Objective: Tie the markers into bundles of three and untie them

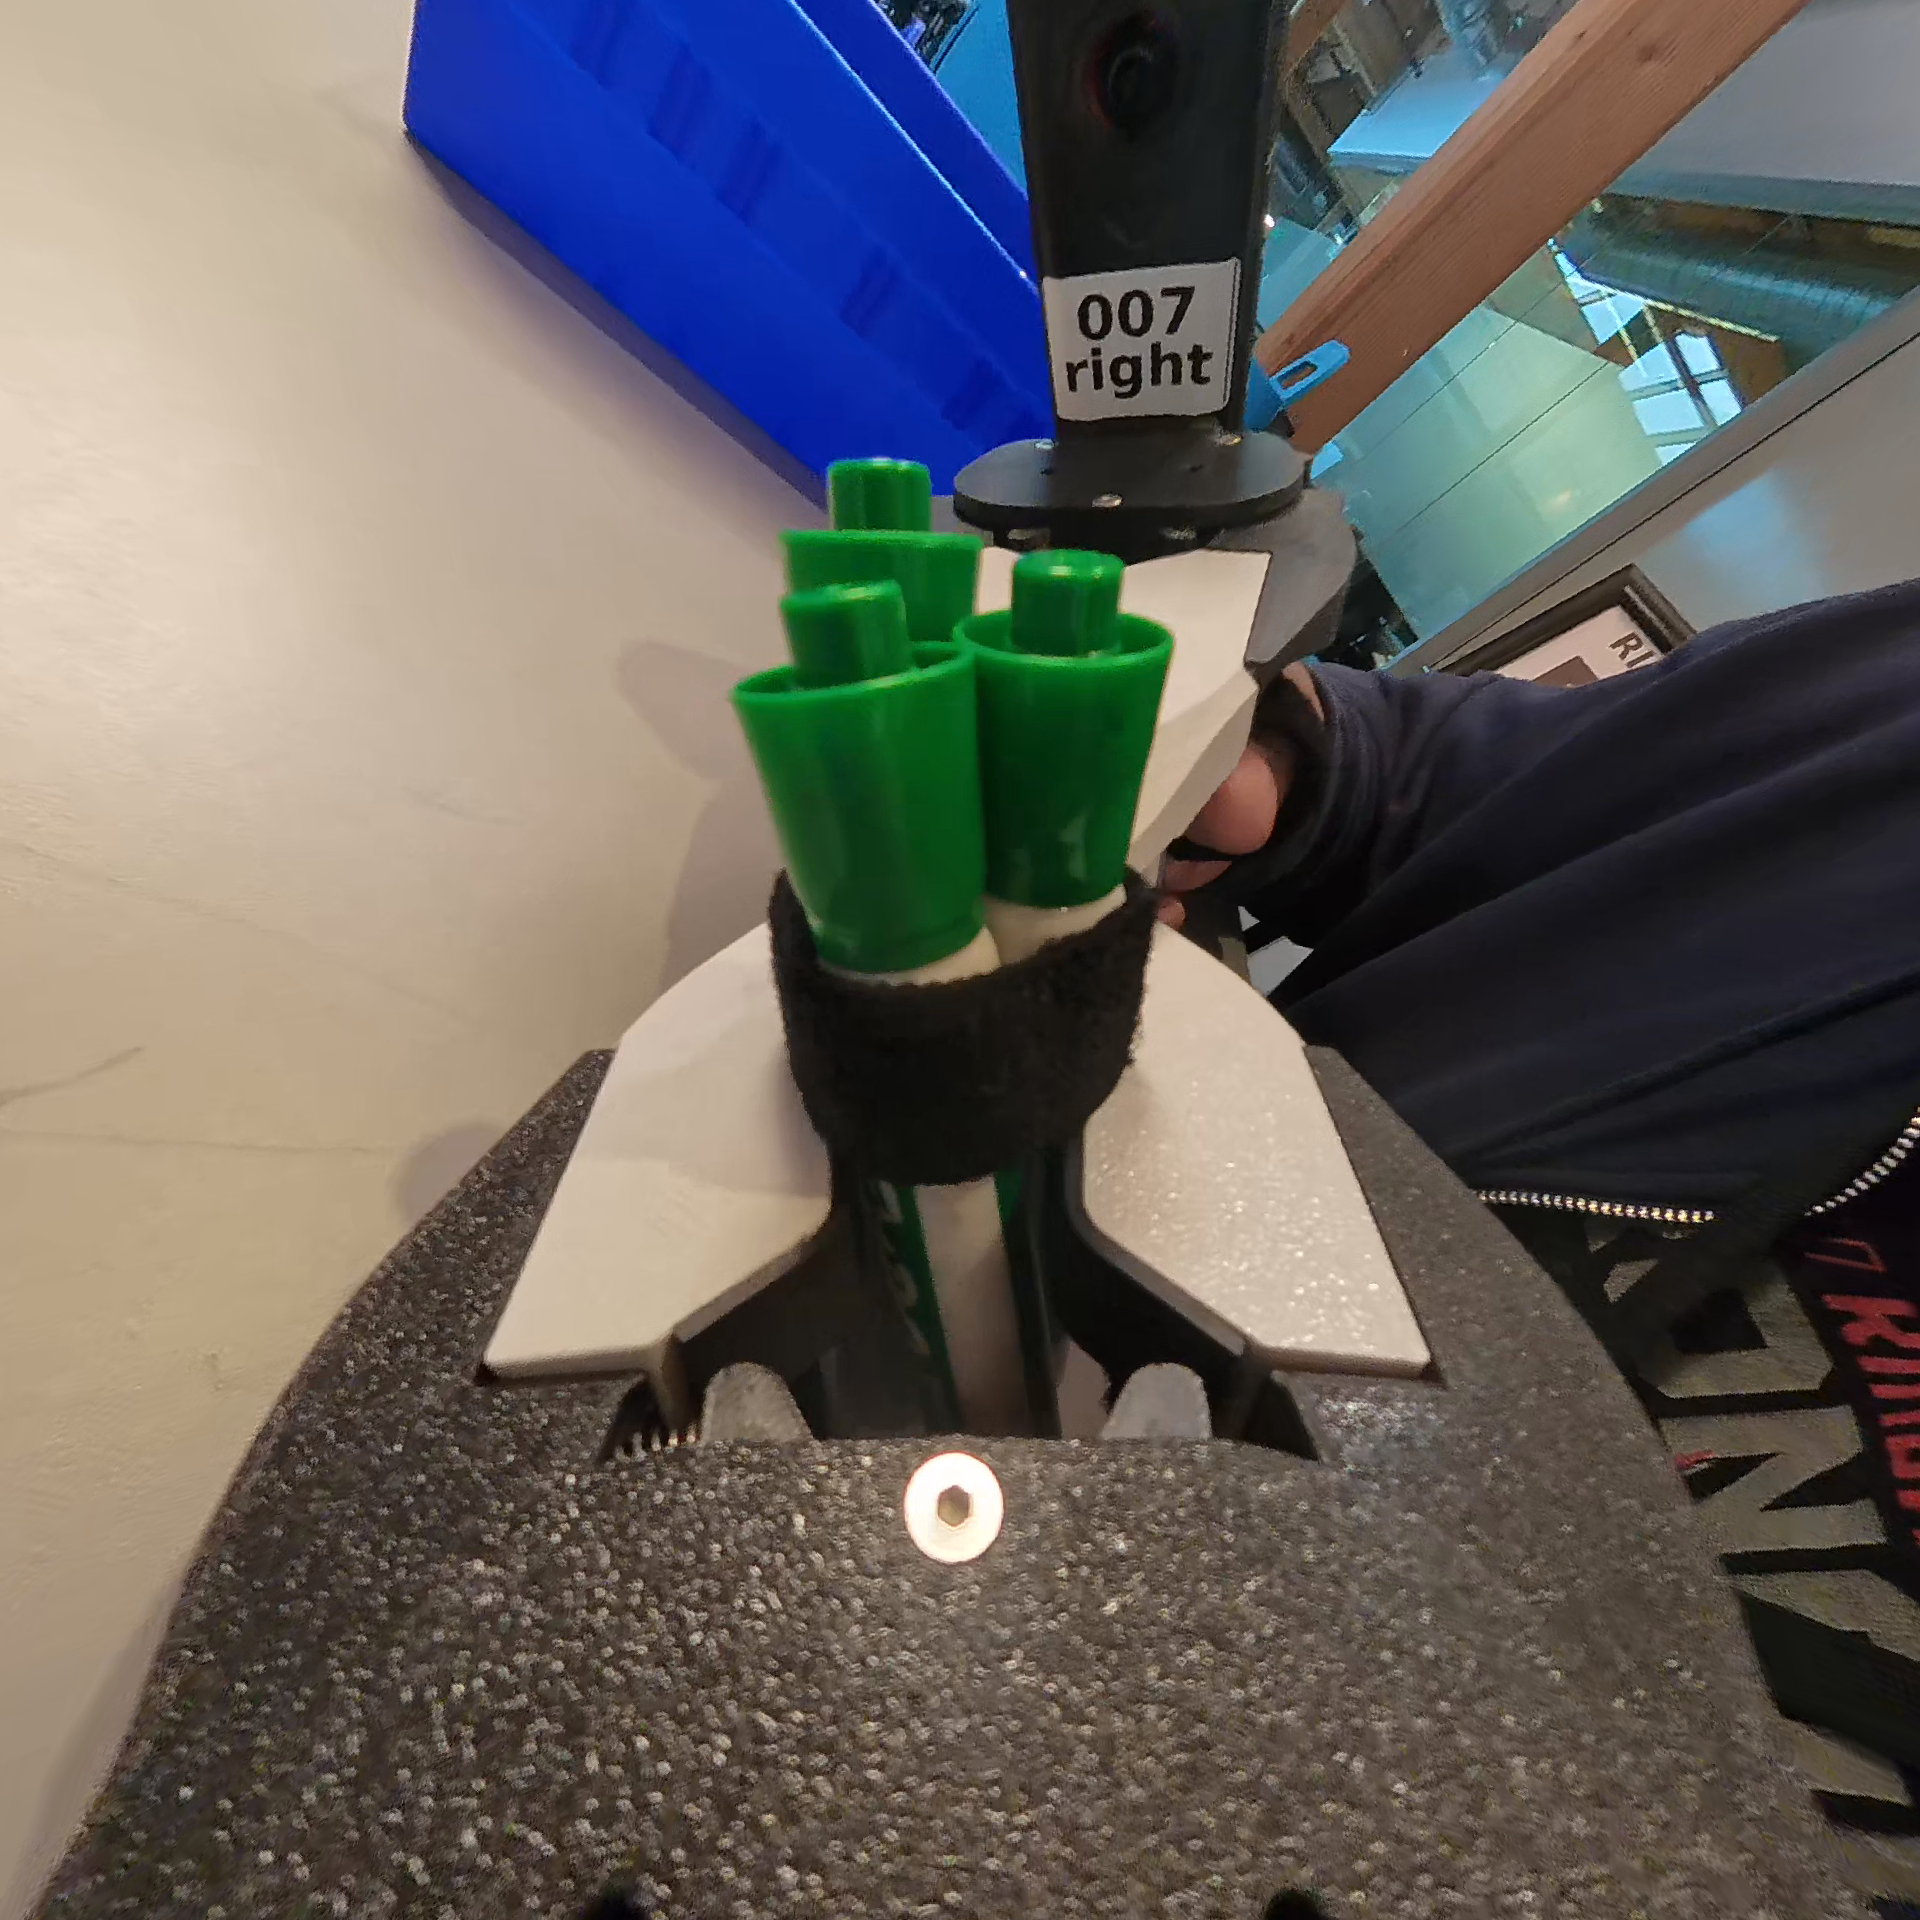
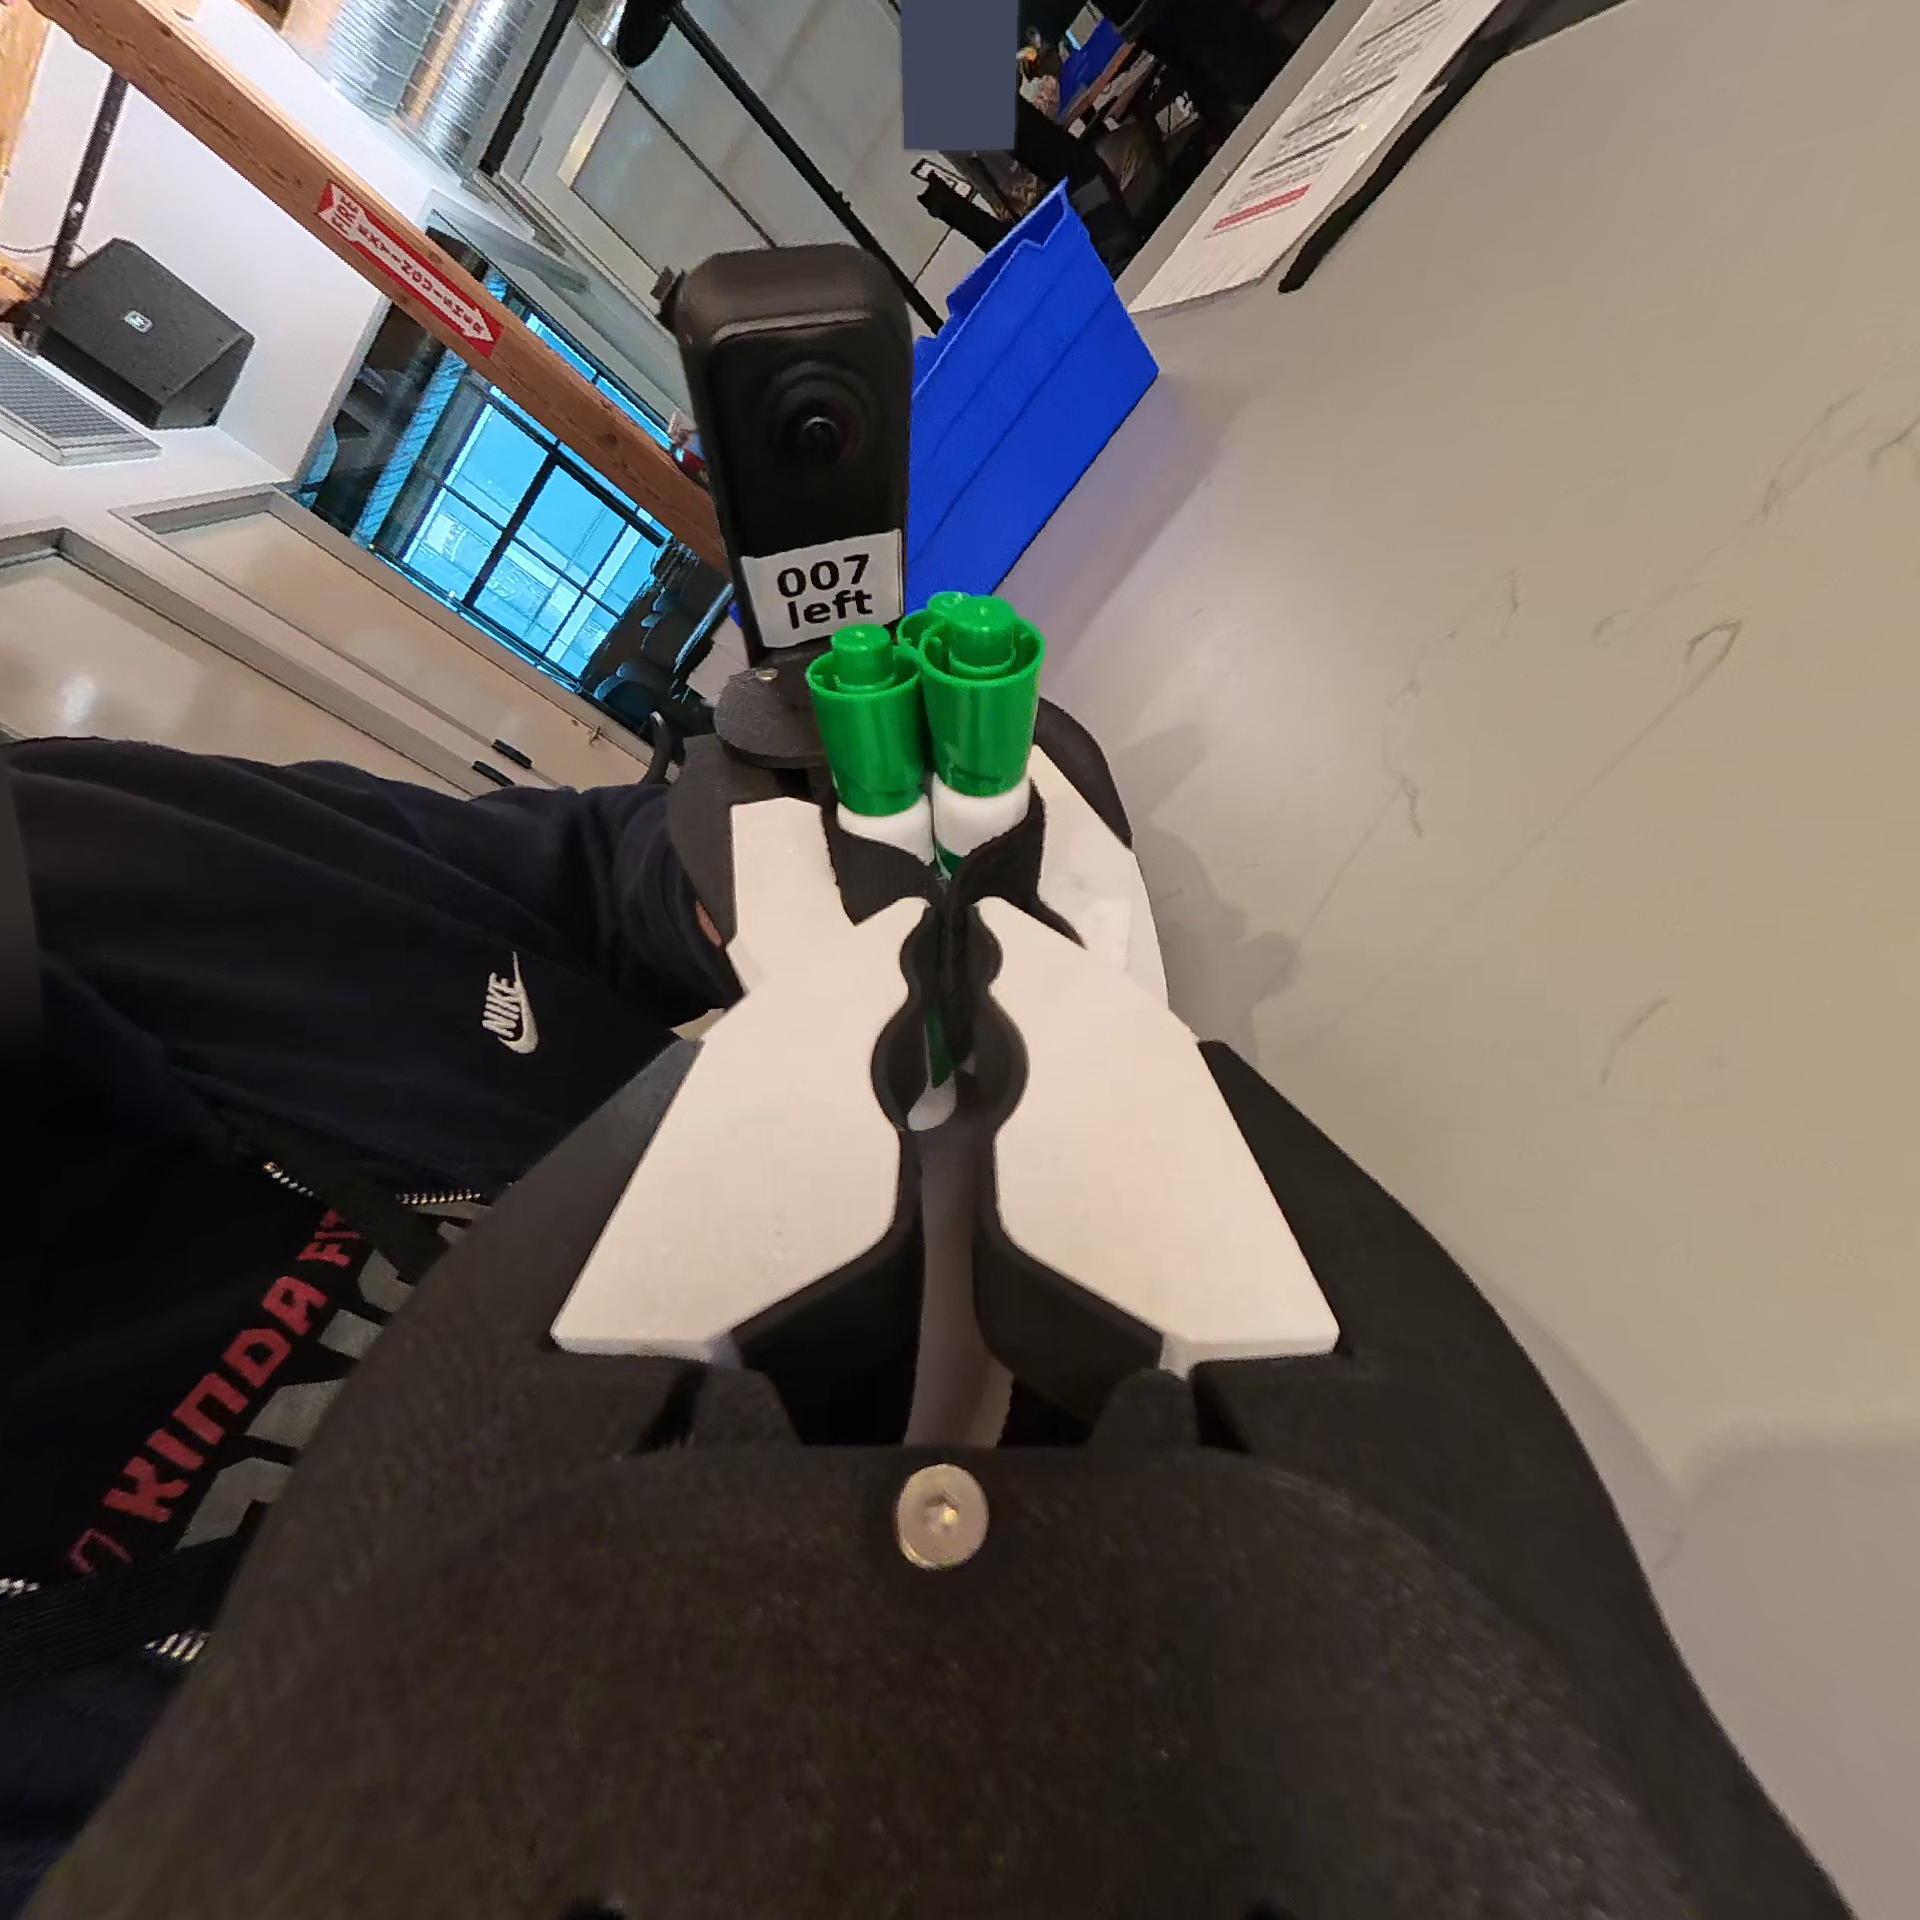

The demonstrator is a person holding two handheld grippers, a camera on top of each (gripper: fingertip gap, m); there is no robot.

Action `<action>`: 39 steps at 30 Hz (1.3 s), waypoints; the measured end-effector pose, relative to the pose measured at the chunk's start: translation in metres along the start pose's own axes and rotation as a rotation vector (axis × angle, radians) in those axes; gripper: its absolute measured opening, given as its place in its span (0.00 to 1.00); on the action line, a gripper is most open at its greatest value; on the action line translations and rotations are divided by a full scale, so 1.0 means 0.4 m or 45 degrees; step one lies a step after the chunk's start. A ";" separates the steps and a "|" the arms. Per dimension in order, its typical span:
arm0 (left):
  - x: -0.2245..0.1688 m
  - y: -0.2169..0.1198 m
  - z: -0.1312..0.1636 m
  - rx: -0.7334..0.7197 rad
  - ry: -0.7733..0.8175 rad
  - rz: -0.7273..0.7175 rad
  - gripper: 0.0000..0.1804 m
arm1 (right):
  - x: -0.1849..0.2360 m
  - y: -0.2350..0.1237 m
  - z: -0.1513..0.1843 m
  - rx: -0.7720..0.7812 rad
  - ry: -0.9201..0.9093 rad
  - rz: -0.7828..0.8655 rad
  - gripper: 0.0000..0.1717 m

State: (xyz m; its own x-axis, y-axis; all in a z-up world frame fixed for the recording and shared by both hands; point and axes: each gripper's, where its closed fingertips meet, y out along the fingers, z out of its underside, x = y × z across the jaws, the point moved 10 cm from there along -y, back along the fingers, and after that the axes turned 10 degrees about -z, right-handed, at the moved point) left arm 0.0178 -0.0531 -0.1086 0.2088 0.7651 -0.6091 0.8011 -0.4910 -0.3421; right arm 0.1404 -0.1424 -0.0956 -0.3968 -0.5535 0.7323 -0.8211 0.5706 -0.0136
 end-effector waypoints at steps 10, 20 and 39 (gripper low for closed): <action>0.007 0.005 0.004 -0.020 -0.165 0.128 0.23 | -0.013 -0.008 -0.011 0.020 0.182 -0.070 0.02; 0.005 0.001 0.002 -0.113 -0.307 0.342 0.23 | -0.014 -0.009 -0.016 0.004 0.254 -0.194 0.02; -0.014 0.013 0.012 0.094 -0.280 0.324 0.24 | -0.019 -0.009 -0.013 0.177 0.291 -0.216 0.02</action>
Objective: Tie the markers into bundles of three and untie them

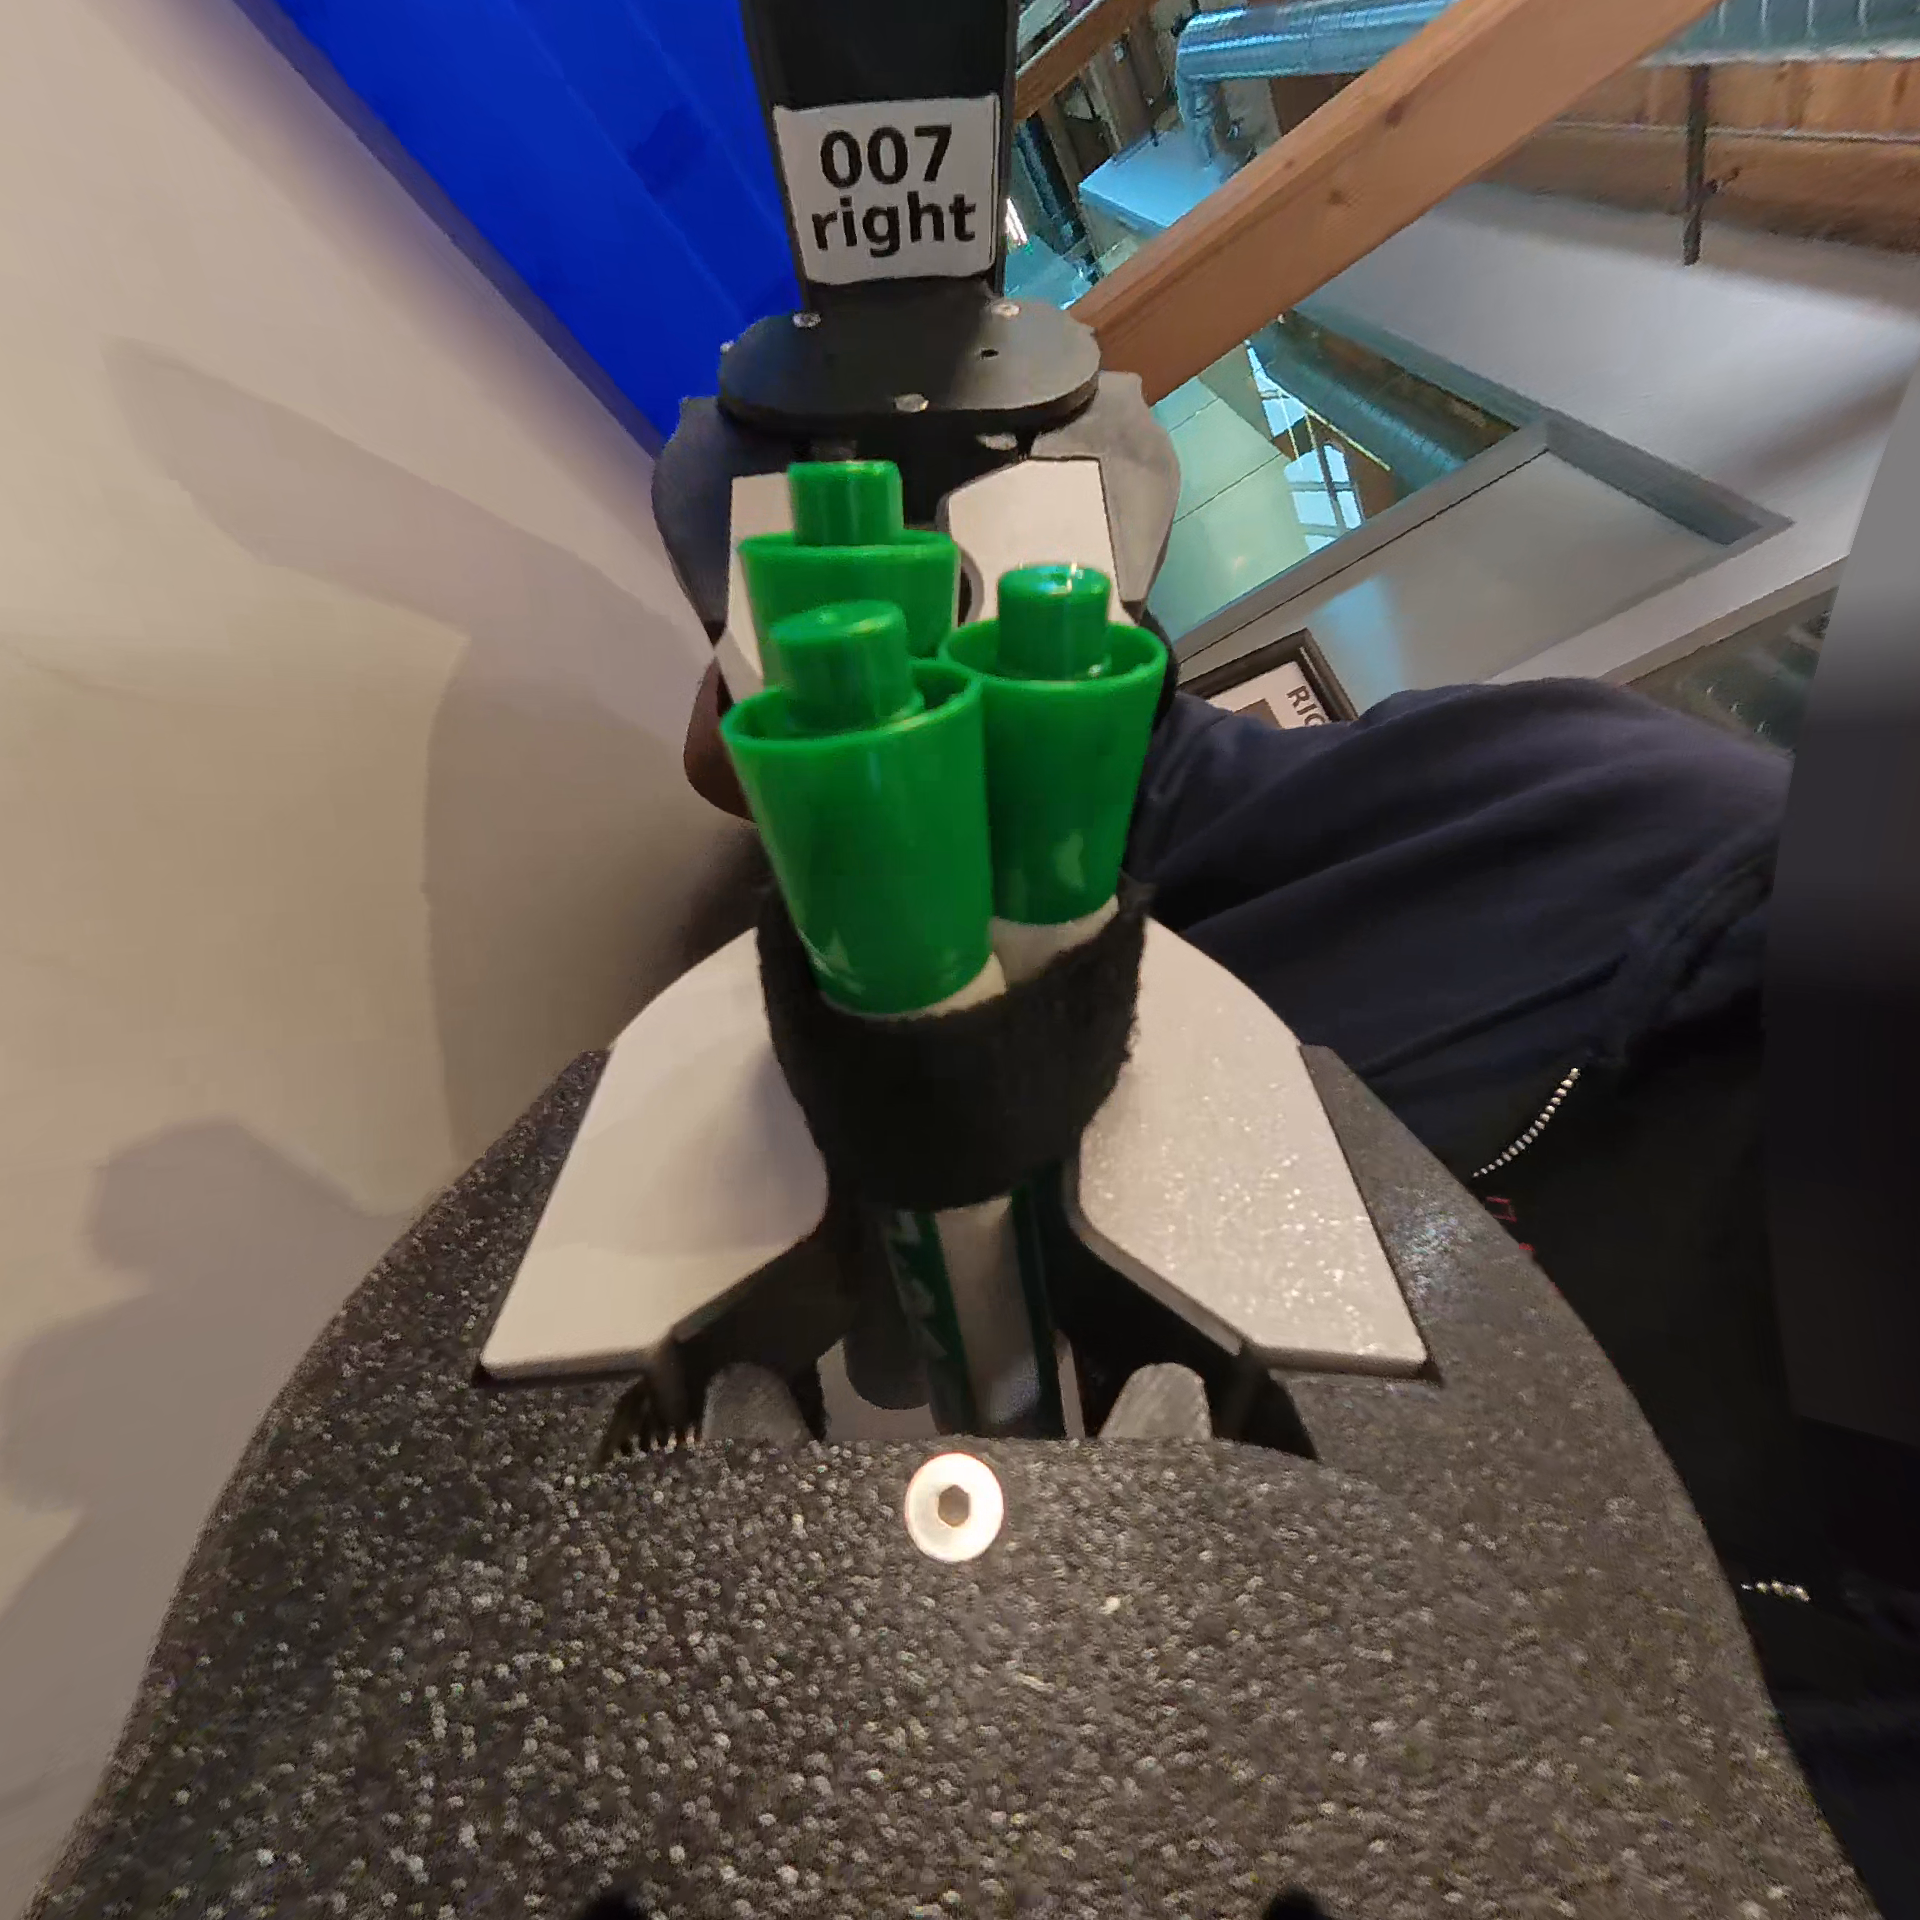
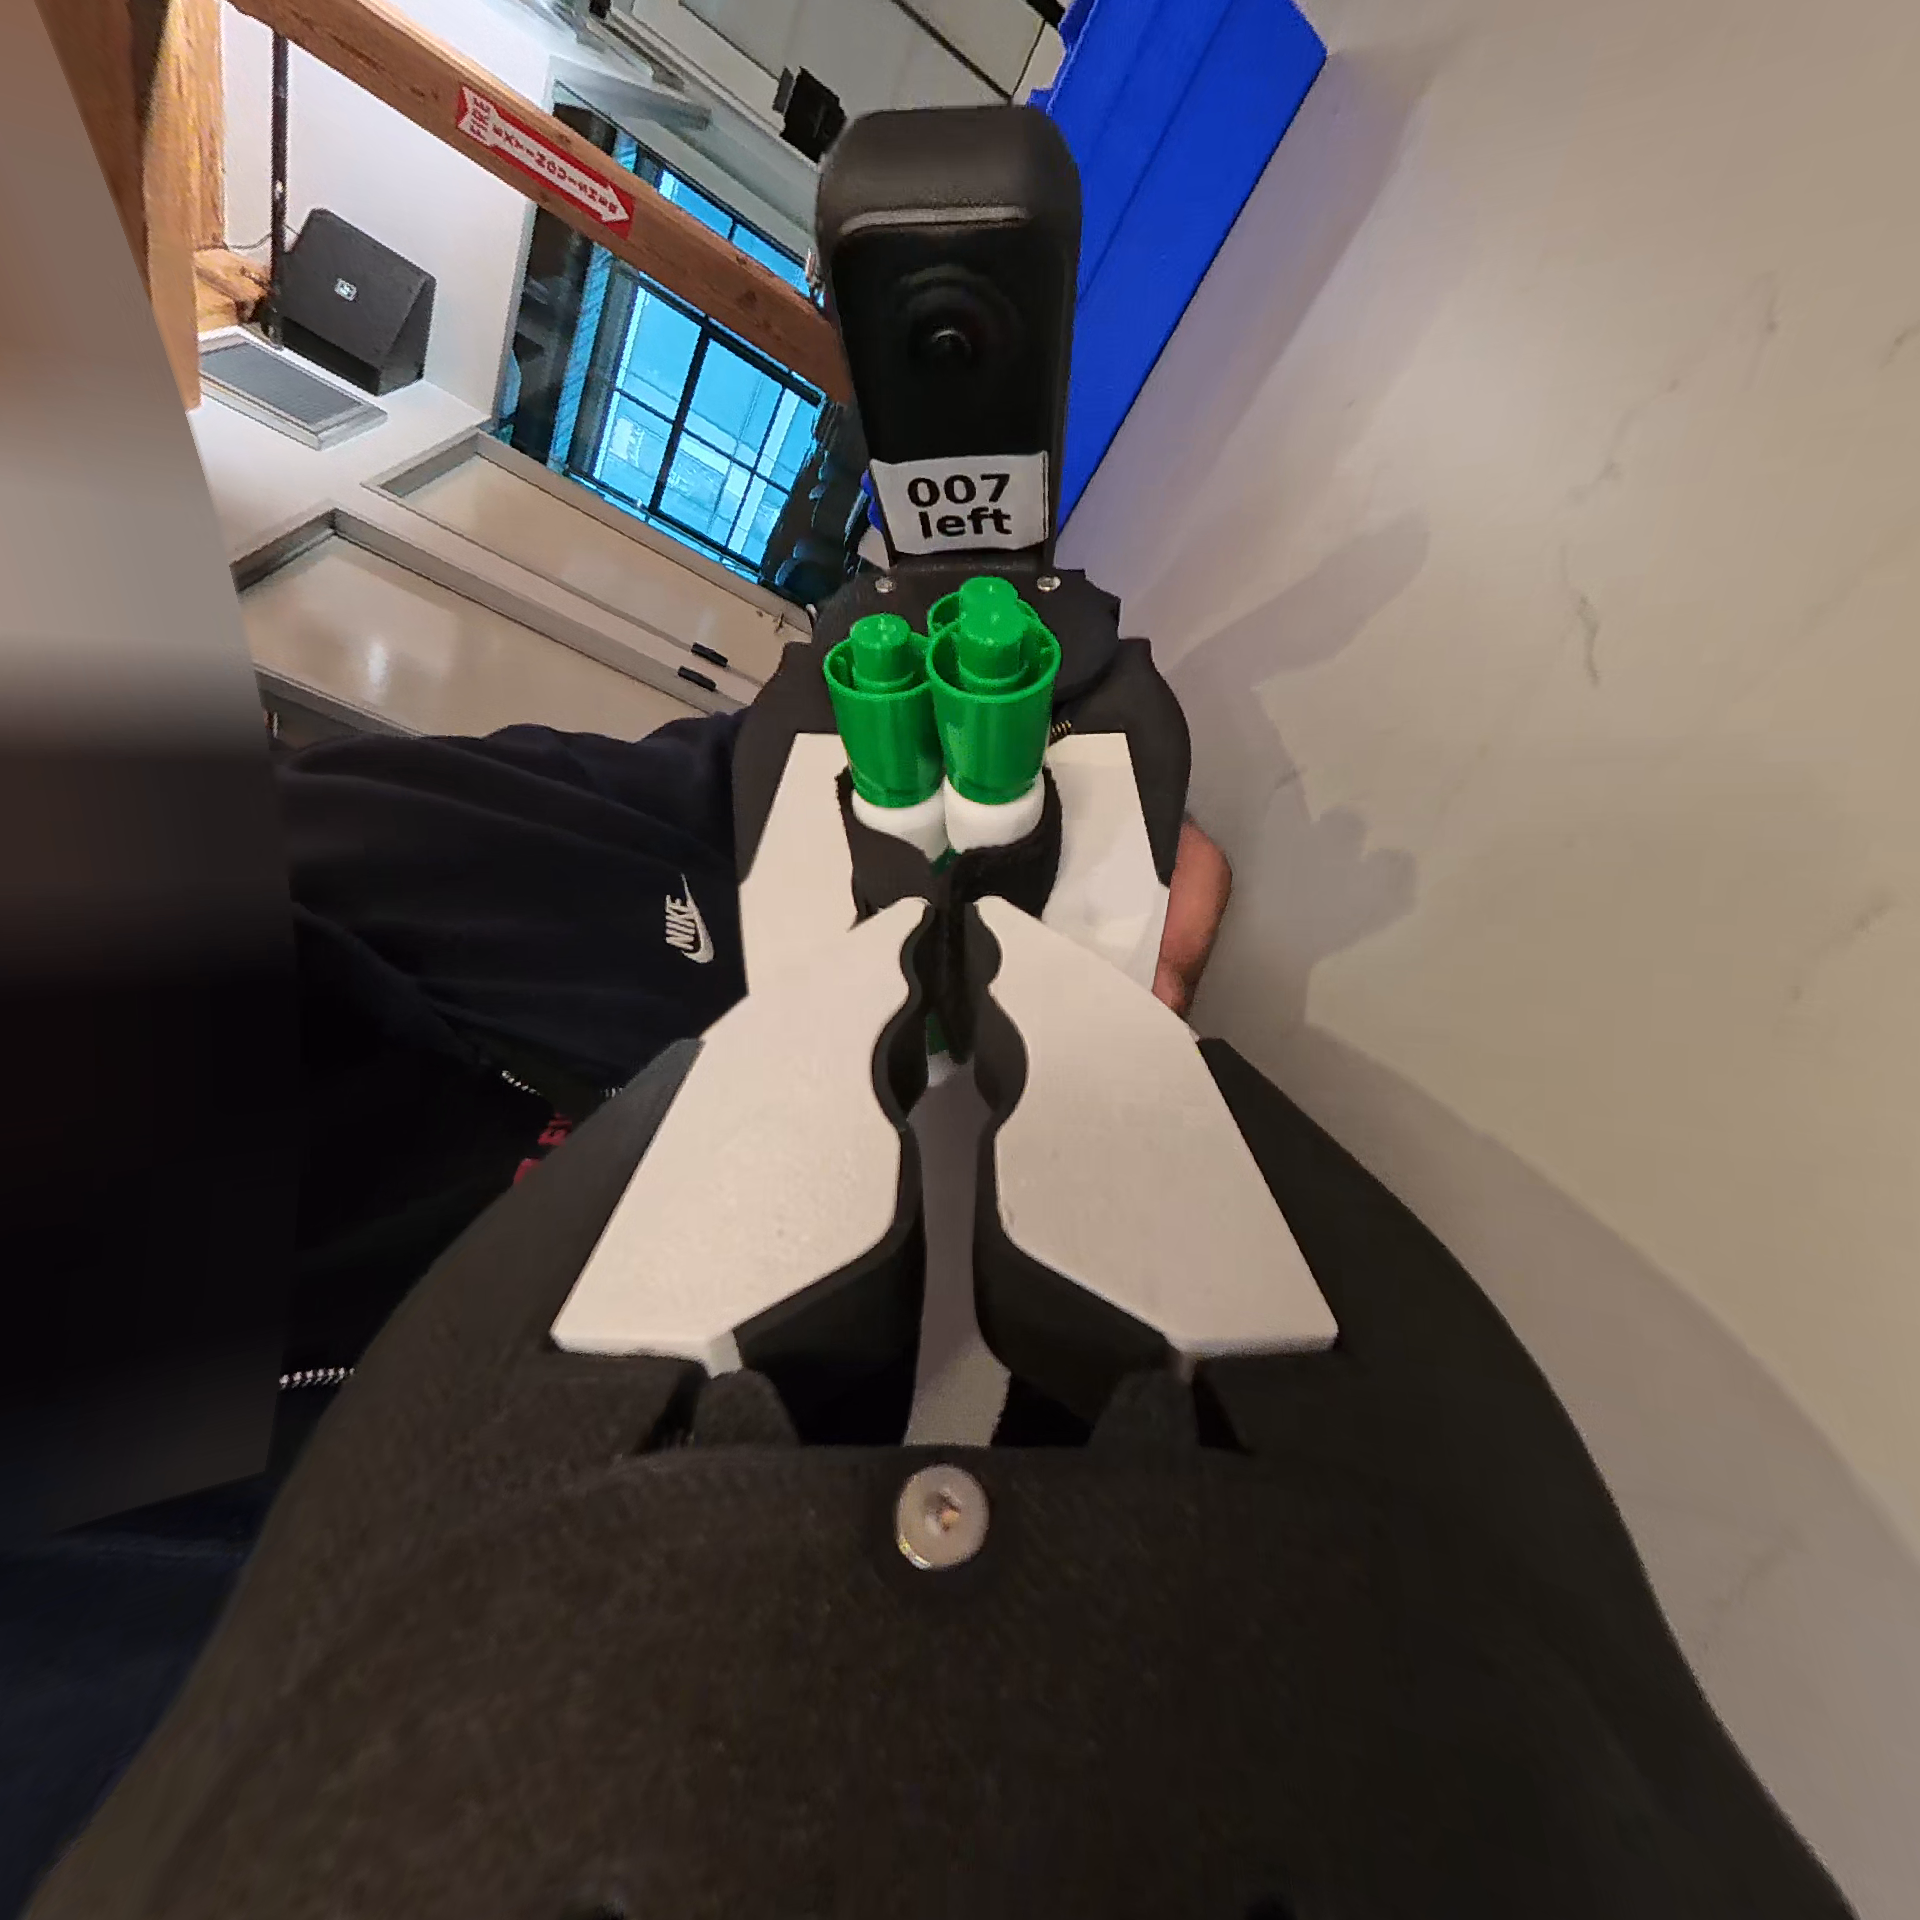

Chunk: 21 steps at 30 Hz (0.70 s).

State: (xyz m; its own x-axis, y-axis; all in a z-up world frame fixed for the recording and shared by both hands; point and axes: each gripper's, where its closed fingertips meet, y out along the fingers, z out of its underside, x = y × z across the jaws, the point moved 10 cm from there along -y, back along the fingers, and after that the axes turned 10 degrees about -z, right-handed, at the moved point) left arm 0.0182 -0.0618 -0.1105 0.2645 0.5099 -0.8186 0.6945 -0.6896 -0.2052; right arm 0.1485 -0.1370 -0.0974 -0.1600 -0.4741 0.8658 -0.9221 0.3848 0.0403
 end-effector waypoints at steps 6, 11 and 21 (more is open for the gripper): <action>-0.001 0.000 0.000 0.008 -0.084 0.006 0.23 | -0.006 0.001 -0.005 0.042 0.029 -0.022 0.02; -0.018 -0.009 -0.001 -0.082 -0.131 0.094 0.24 | 0.006 0.004 -0.009 -0.017 0.026 -0.105 0.03; -0.035 -0.011 0.064 -0.405 -0.338 0.211 0.24 | 0.039 0.003 0.009 -0.167 -0.069 0.019 0.17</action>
State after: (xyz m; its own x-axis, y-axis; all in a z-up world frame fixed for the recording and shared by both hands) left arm -0.0056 -0.0792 -0.1118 0.2376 0.2271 -0.9444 0.8394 -0.5373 0.0820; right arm 0.1439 -0.1467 -0.0857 -0.1956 -0.5082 0.8387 -0.8660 0.4909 0.0955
